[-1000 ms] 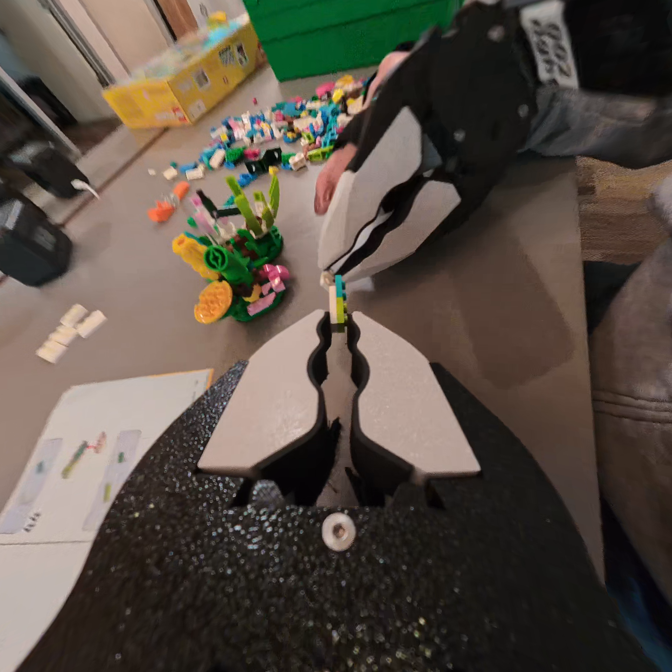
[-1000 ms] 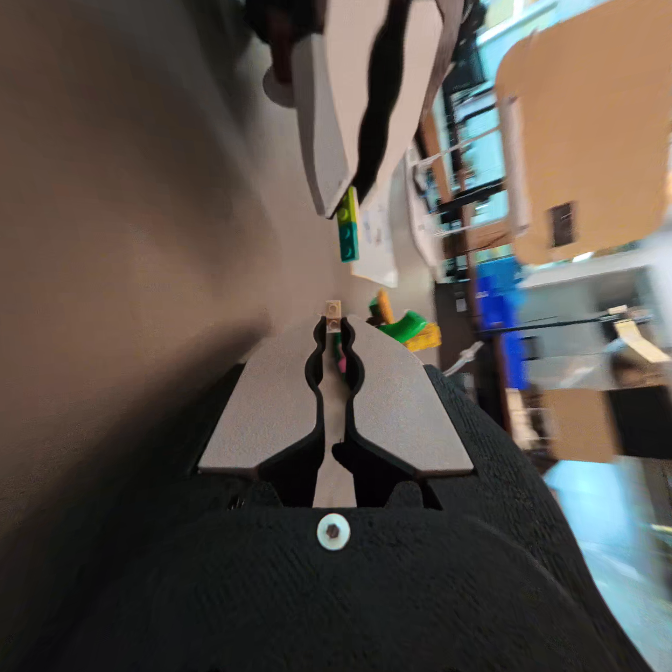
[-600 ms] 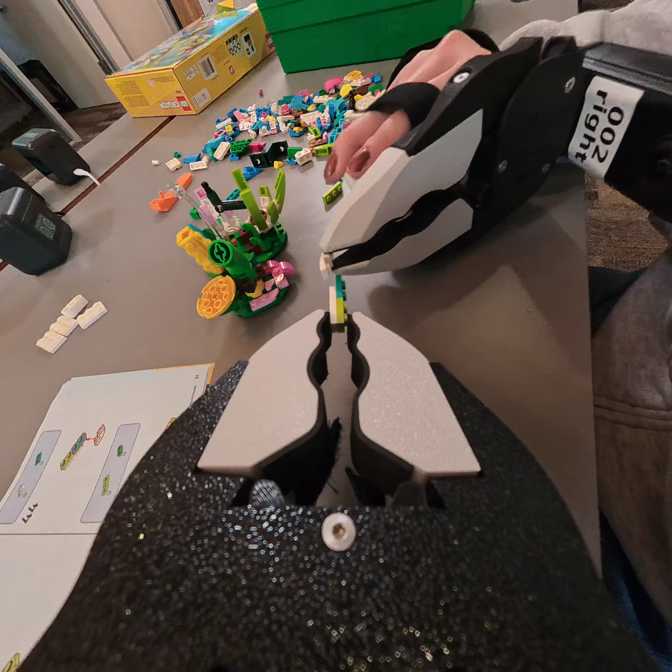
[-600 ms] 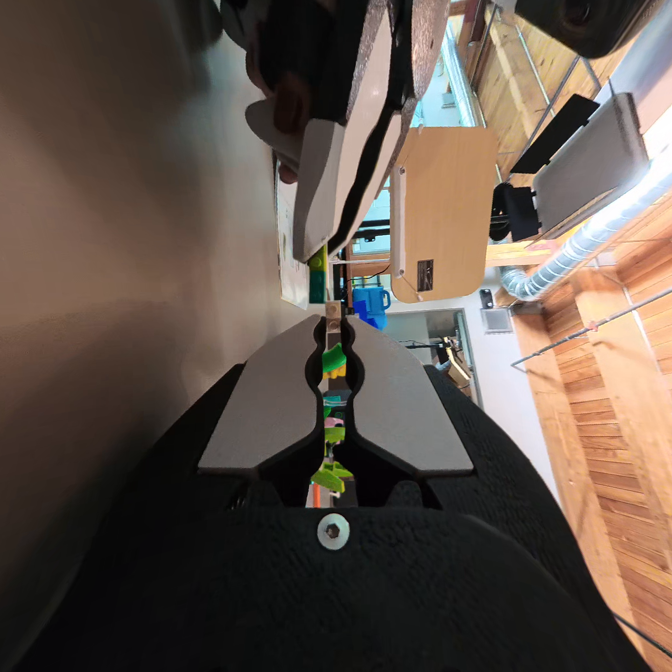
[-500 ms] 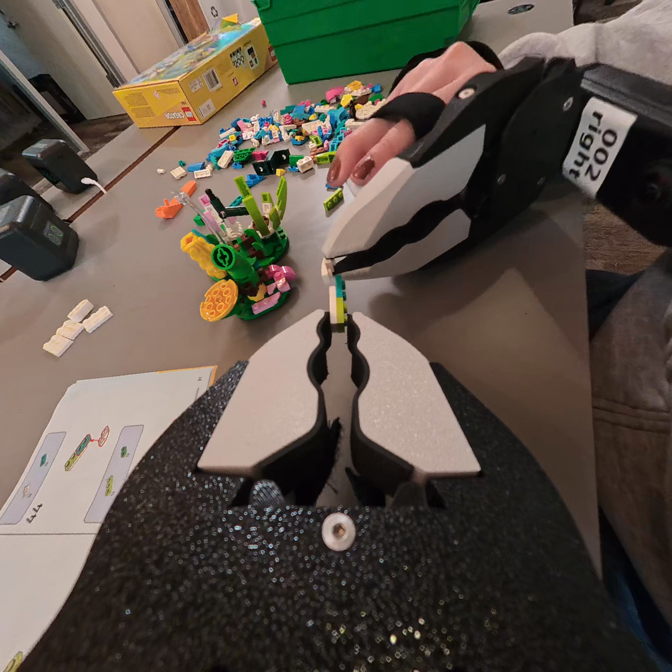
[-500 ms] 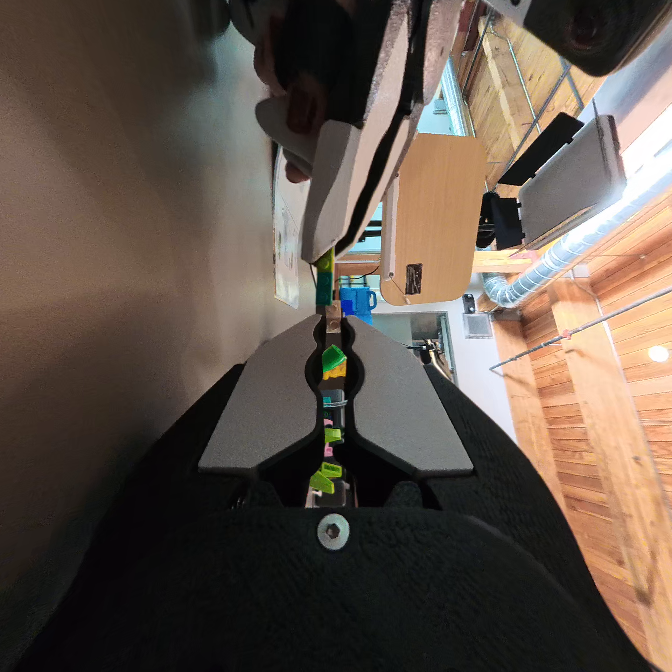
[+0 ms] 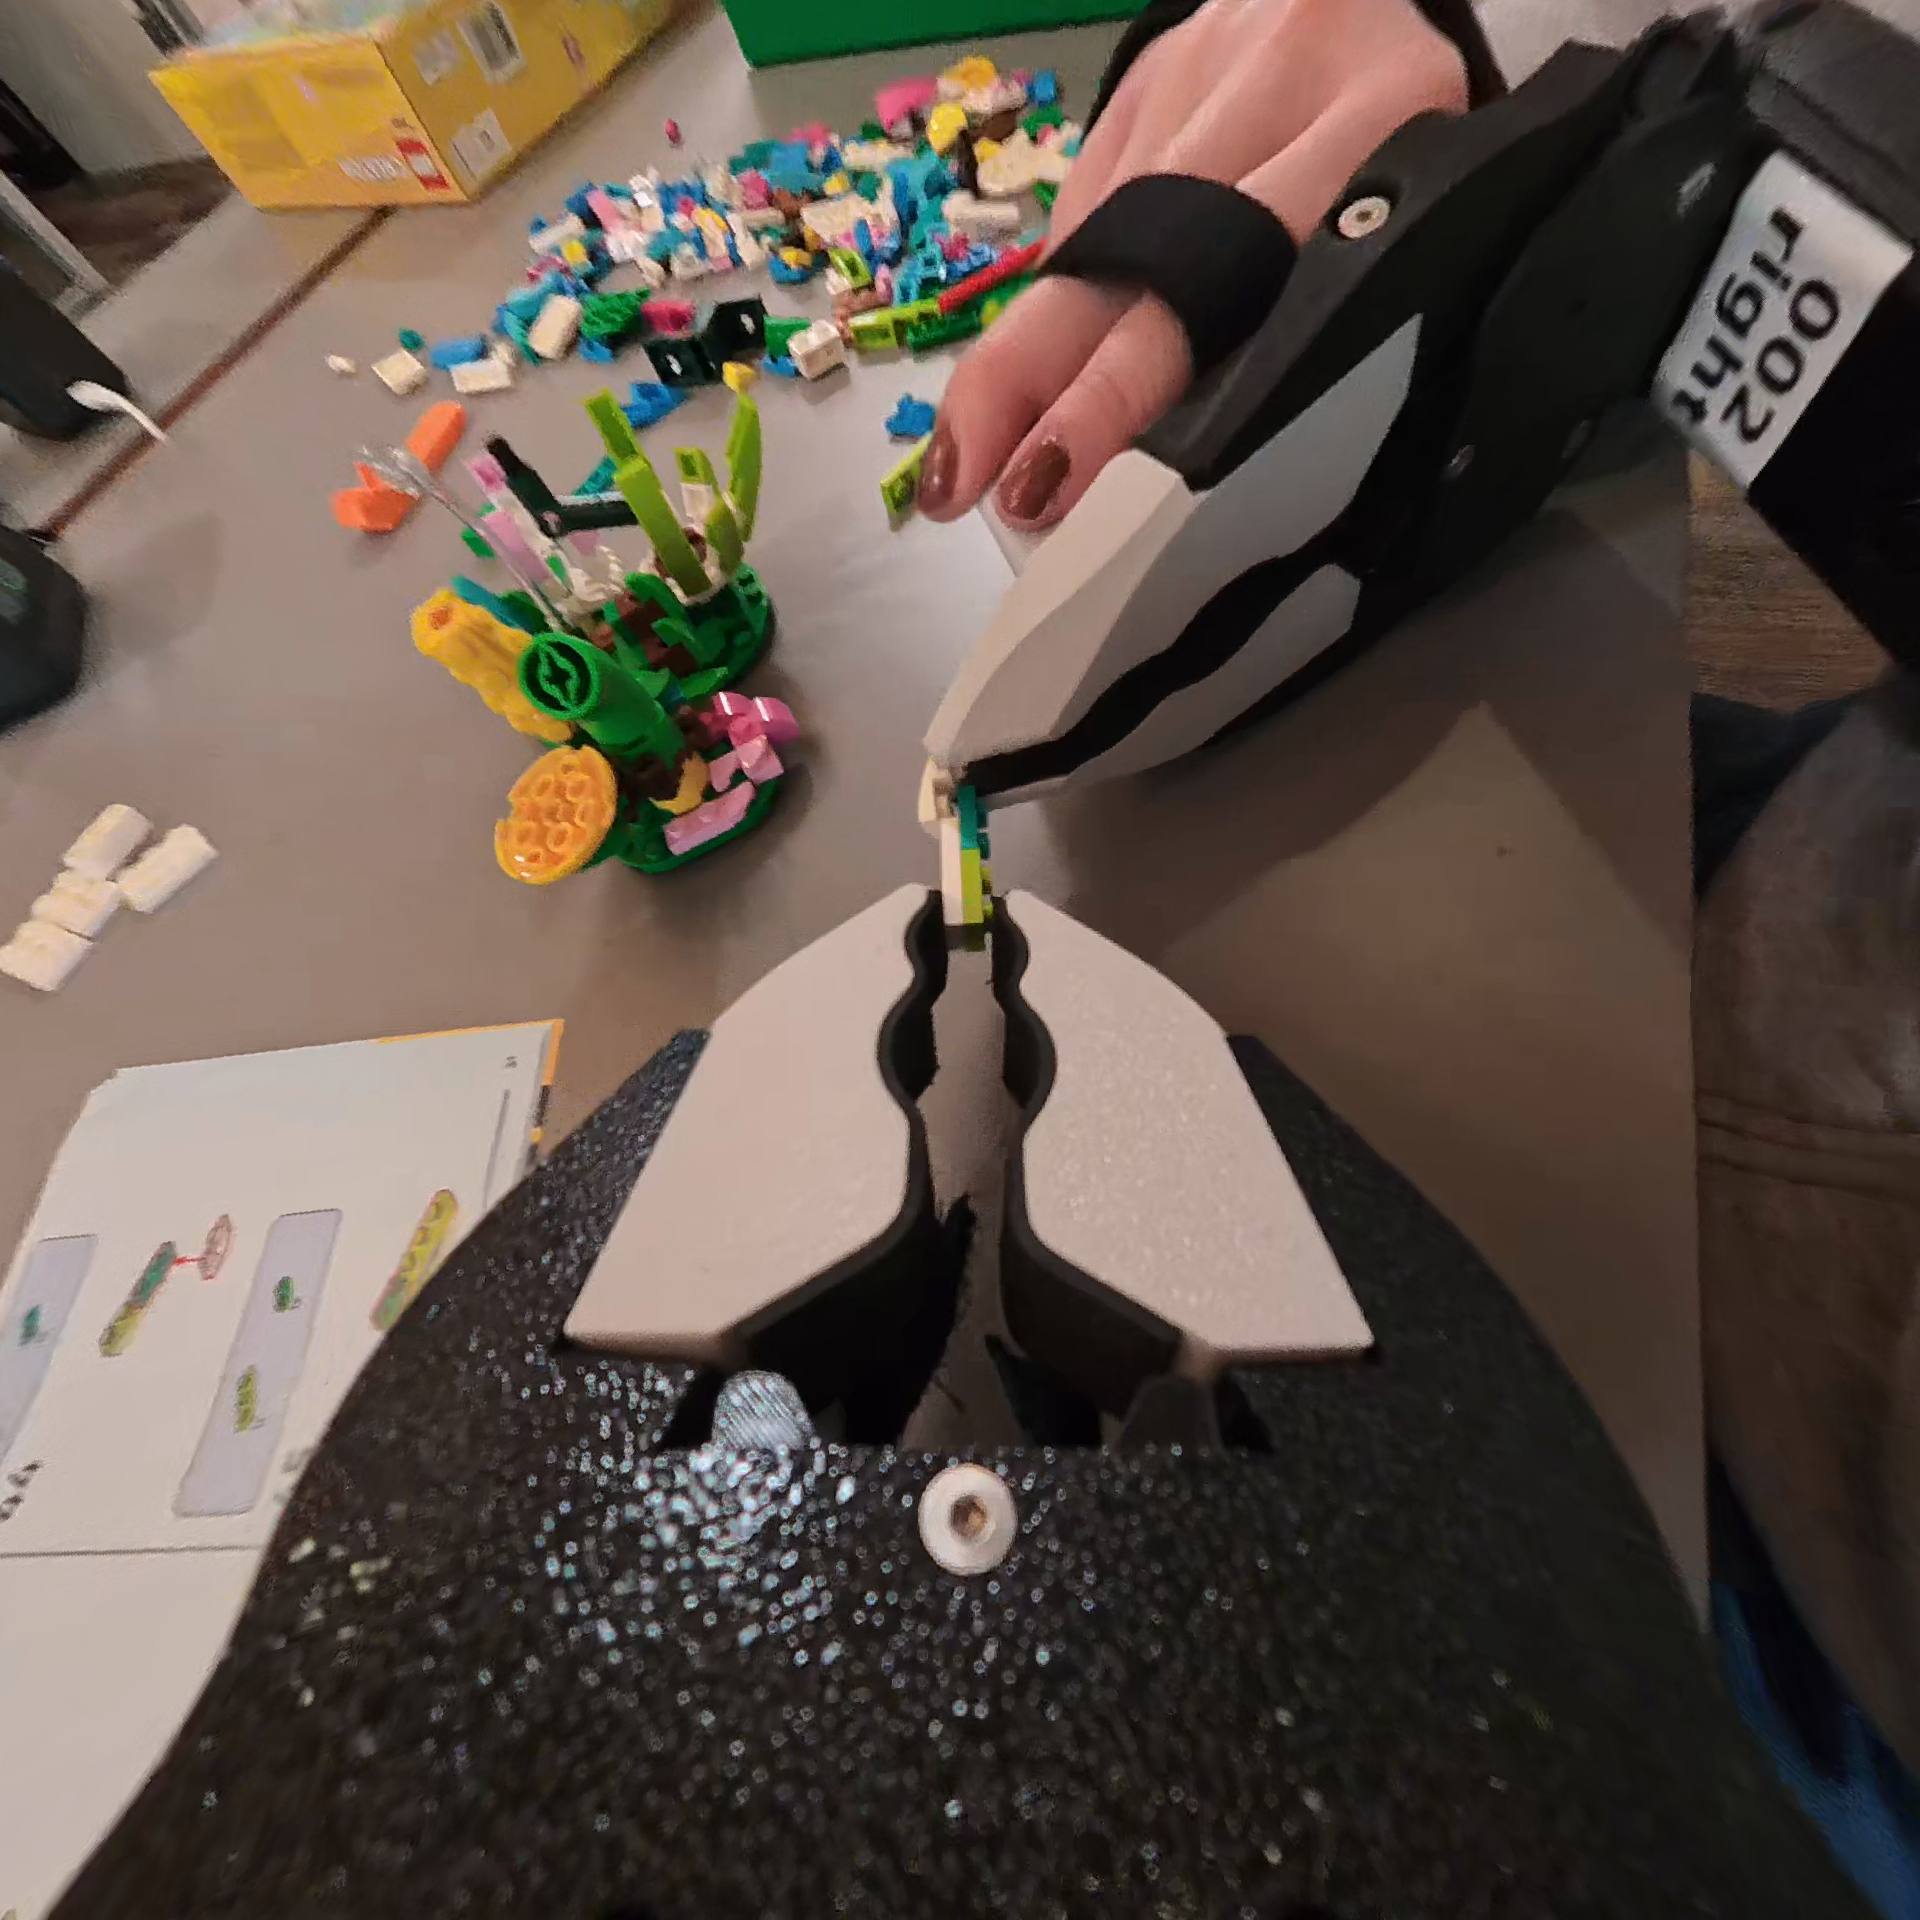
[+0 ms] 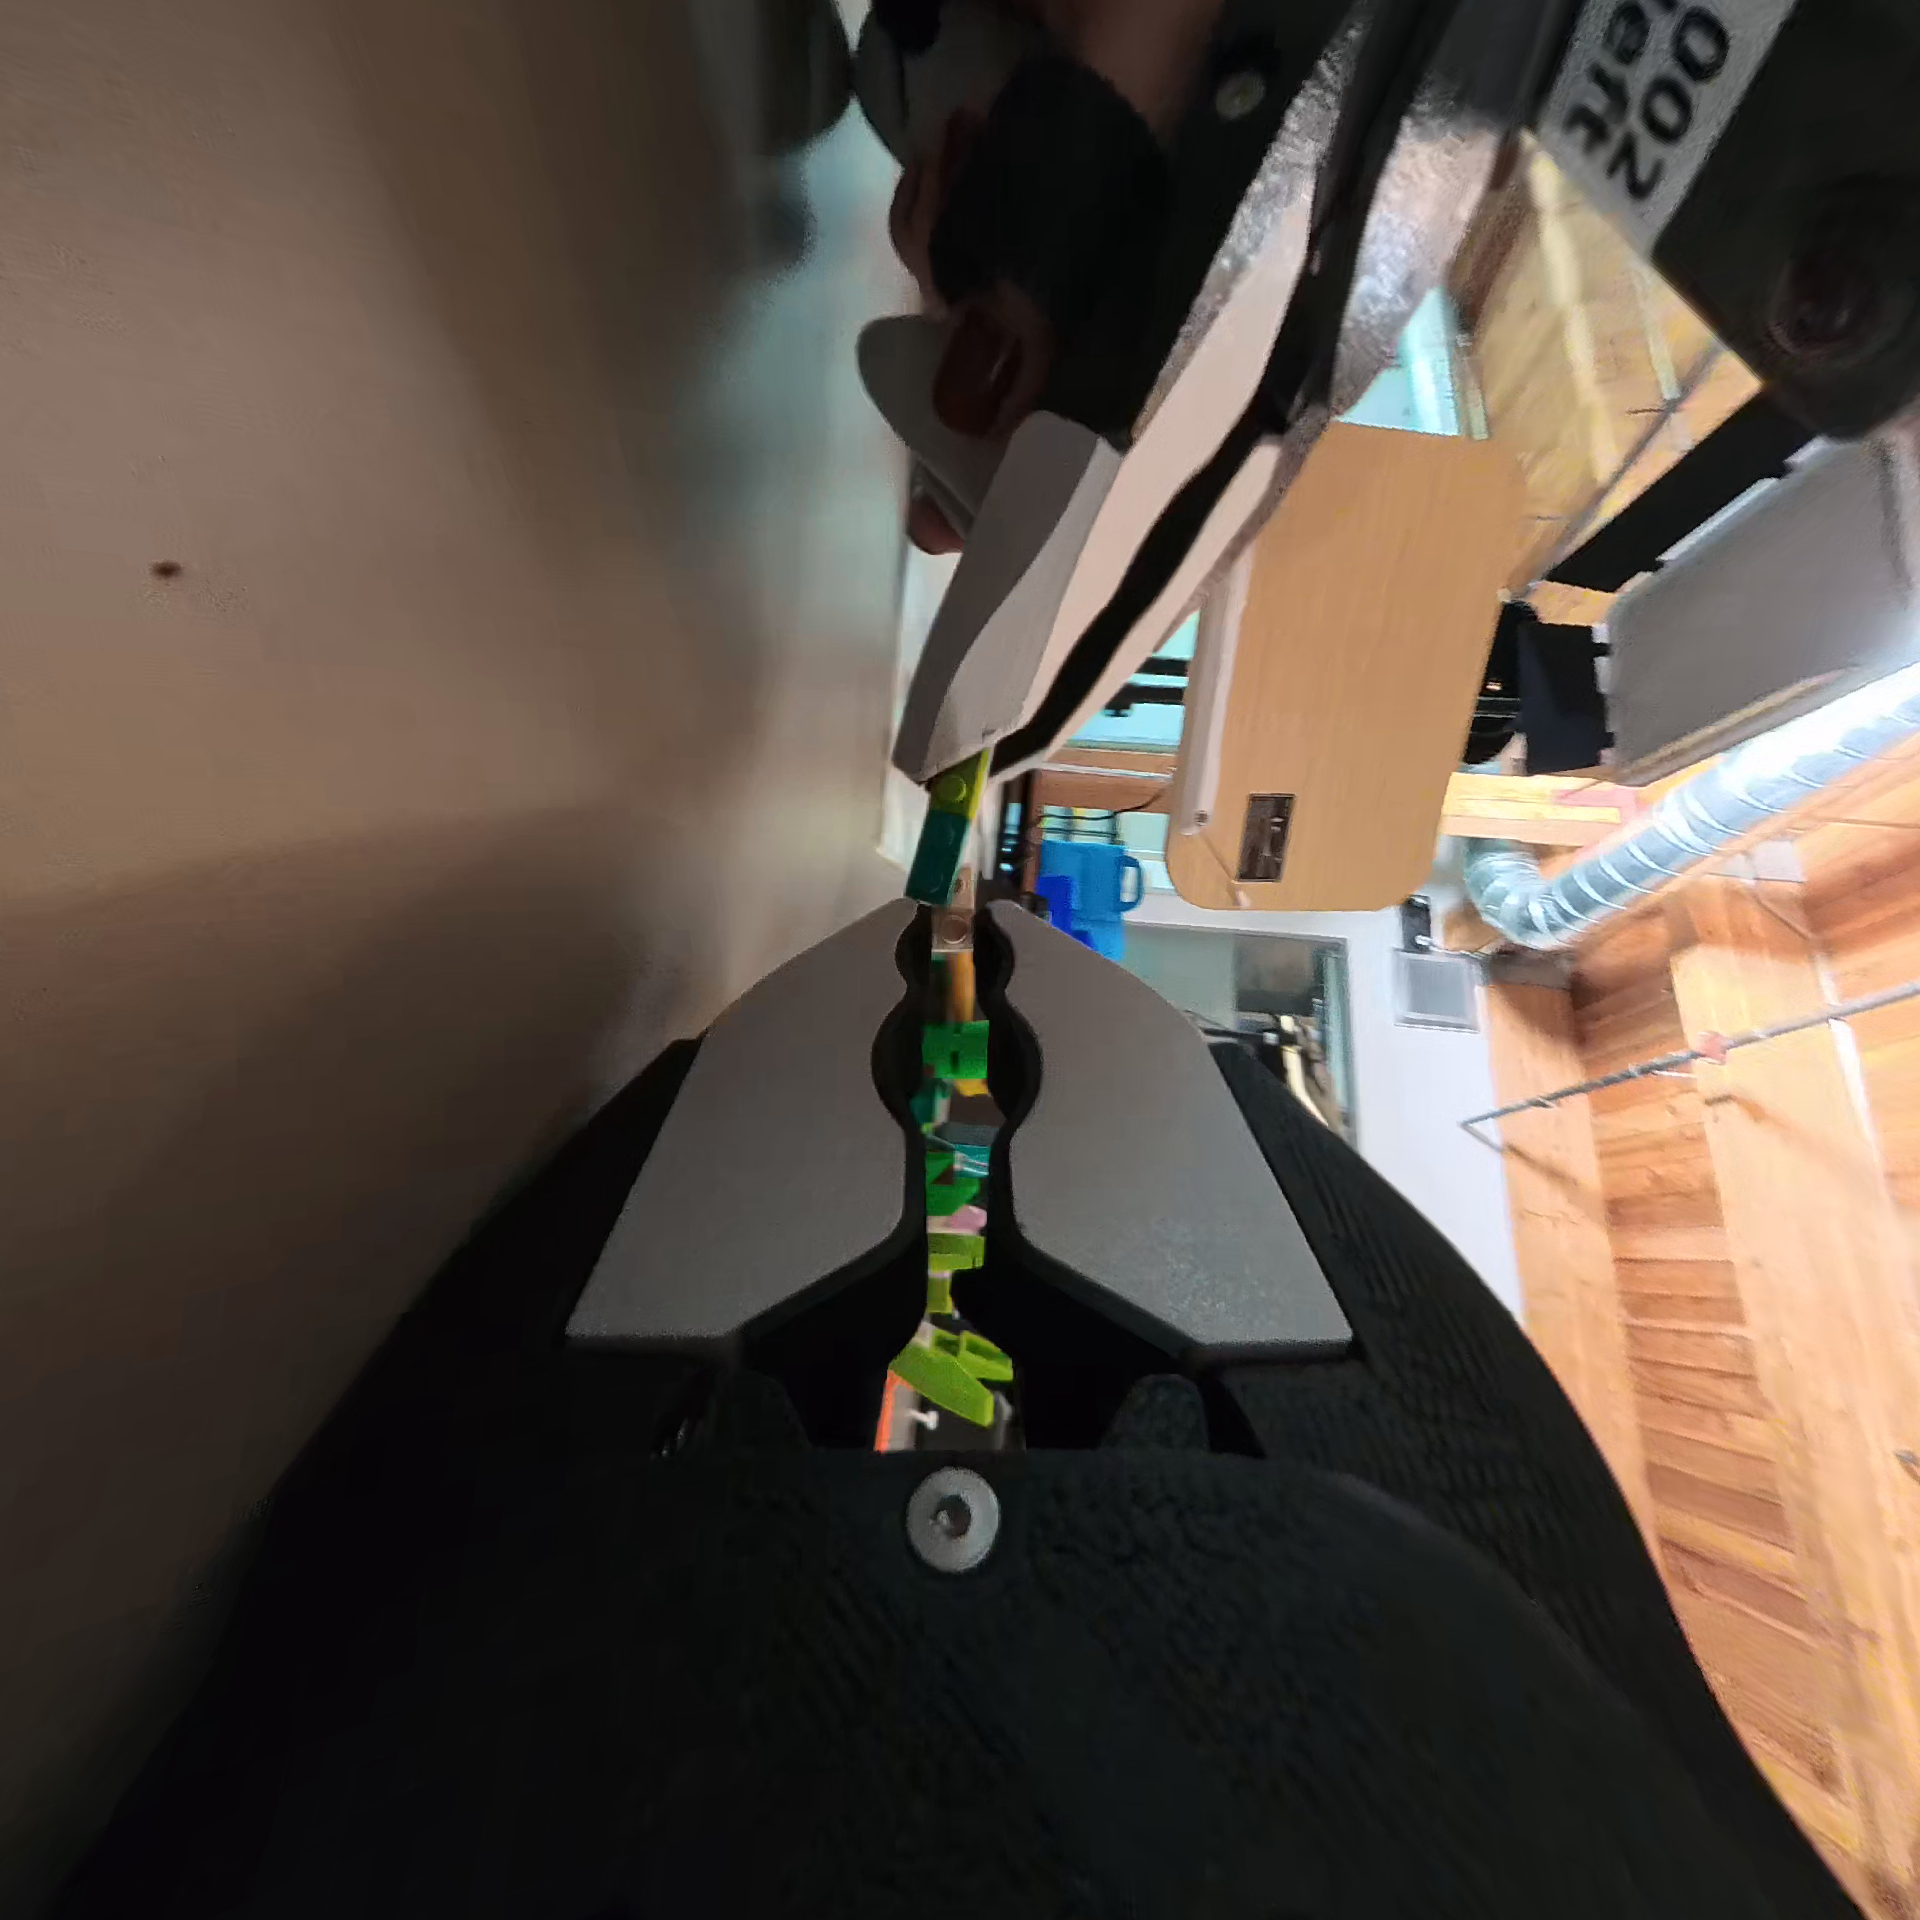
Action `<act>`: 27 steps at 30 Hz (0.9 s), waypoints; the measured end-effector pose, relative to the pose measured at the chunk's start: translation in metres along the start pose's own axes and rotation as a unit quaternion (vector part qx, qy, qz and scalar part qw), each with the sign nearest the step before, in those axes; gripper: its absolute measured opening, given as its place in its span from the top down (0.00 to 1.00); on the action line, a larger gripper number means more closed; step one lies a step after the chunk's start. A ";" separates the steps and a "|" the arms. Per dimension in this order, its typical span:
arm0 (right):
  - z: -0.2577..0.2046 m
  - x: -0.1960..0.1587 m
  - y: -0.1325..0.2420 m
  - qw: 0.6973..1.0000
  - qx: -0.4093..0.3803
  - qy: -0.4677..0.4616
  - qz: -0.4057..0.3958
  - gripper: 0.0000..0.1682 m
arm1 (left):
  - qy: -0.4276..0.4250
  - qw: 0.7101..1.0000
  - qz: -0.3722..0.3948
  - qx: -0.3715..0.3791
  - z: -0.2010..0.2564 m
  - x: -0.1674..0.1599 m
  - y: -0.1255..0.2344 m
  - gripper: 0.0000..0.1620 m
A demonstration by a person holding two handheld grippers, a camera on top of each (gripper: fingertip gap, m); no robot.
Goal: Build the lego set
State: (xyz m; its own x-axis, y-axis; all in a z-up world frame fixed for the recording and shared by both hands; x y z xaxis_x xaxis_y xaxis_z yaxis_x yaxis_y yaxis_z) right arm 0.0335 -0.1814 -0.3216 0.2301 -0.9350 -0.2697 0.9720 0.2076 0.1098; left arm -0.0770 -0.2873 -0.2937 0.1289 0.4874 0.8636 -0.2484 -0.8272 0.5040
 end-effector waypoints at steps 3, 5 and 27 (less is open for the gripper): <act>-0.001 -0.001 -0.001 0.998 0.063 0.006 0.017 0.96 | 0.042 0.997 -0.048 -0.032 -0.006 -0.001 -0.007 0.95; -0.001 -0.002 -0.001 0.992 0.125 0.014 0.022 0.96 | 0.065 0.995 -0.070 -0.043 -0.009 -0.002 -0.010 0.95; 0.023 -0.021 0.005 0.941 0.293 -0.127 0.115 0.93 | 0.049 0.992 -0.098 -0.057 -0.004 -0.004 -0.013 0.95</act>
State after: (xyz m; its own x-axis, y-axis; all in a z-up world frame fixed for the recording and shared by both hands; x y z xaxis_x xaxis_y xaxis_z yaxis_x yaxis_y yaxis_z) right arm 0.0324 -0.1672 -0.2934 0.3407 -0.9386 0.0540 0.6878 0.2880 0.6664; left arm -0.0783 -0.2771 -0.3044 0.0933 0.6651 0.7409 -0.3363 -0.6793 0.6522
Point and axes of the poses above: each gripper's, where its closed fingertips meet, y back along the fingers, x out of its top, z = x × y across the jaws, the point moved 9 cm from there along y, back along the fingers, and after that the axes turned 14 degrees about y, right-handed, at the moved point
